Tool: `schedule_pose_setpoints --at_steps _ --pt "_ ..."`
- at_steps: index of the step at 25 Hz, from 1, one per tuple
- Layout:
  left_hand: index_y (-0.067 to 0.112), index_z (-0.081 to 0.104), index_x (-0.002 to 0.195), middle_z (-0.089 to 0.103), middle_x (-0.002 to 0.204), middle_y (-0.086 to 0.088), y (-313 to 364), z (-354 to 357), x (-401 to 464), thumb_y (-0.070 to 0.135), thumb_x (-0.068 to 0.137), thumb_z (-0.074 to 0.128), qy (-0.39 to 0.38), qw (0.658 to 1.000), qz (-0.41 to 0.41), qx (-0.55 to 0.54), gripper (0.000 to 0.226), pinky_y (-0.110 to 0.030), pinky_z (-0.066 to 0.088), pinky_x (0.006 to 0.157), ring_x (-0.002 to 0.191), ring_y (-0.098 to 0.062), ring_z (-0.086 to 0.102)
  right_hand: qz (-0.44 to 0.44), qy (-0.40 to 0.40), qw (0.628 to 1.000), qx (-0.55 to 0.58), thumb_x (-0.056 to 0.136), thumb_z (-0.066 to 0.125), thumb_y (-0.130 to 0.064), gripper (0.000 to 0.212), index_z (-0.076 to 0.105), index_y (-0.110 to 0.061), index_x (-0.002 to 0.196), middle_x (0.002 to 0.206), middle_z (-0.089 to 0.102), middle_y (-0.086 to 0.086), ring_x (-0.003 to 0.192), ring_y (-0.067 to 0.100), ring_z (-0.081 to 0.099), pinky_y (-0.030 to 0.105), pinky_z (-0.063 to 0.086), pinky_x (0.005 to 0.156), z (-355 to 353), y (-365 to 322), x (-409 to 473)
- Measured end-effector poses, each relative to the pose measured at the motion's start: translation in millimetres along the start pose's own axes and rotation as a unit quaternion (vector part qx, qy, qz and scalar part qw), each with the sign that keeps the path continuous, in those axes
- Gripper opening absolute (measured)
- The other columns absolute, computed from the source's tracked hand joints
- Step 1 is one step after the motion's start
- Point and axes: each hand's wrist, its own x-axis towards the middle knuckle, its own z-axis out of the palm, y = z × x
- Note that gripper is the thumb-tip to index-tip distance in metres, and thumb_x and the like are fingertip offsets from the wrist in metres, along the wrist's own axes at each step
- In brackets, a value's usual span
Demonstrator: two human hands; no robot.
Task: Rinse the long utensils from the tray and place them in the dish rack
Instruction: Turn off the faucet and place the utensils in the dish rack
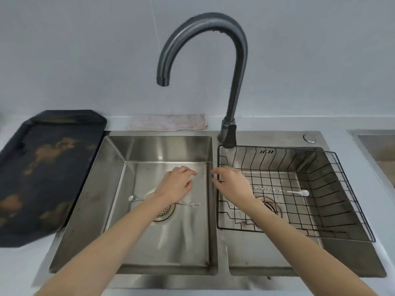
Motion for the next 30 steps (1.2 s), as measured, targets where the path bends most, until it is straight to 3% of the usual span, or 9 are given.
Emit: schedule_pose_setpoints --at_steps 9,22,30 --pt "0.017 0.042 0.133 0.046 0.139 -0.005 -87.1 4.9 -16.7 0.019 0.092 0.040 -0.065 0.997 -0.045 0.013 0.042 -0.038 0.034 0.107 0.127 -0.025 0.042 0.024 -0.106 0.994 -0.009 0.091 0.048 -0.022 0.031 0.056 -0.021 0.121 0.125 0.058 0.002 0.112 0.025 0.056 0.036 0.047 0.090 75.6 -58.2 30.0" --pt "0.014 0.050 0.125 0.051 0.132 -0.007 -154.6 73.4 16.0 0.016 0.090 0.040 -0.180 0.981 -0.076 0.021 0.036 -0.041 0.042 0.094 0.120 -0.028 0.047 0.116 -0.248 0.956 -0.103 0.090 0.039 -0.004 0.035 0.055 -0.012 0.119 0.125 0.055 0.013 0.114 0.032 0.052 0.039 0.044 0.093 172.7 -43.7 71.3" --pt "0.012 0.043 0.128 0.042 0.138 -0.006 -168.7 105.8 21.0 0.017 0.091 0.039 -0.183 0.979 -0.082 0.036 0.038 -0.038 0.035 0.100 0.130 -0.026 0.032 0.094 -0.255 0.948 -0.164 0.088 0.044 -0.001 0.028 0.051 -0.009 0.114 0.122 0.052 0.012 0.112 0.030 0.049 0.039 0.041 0.093 196.7 -28.3 76.0"
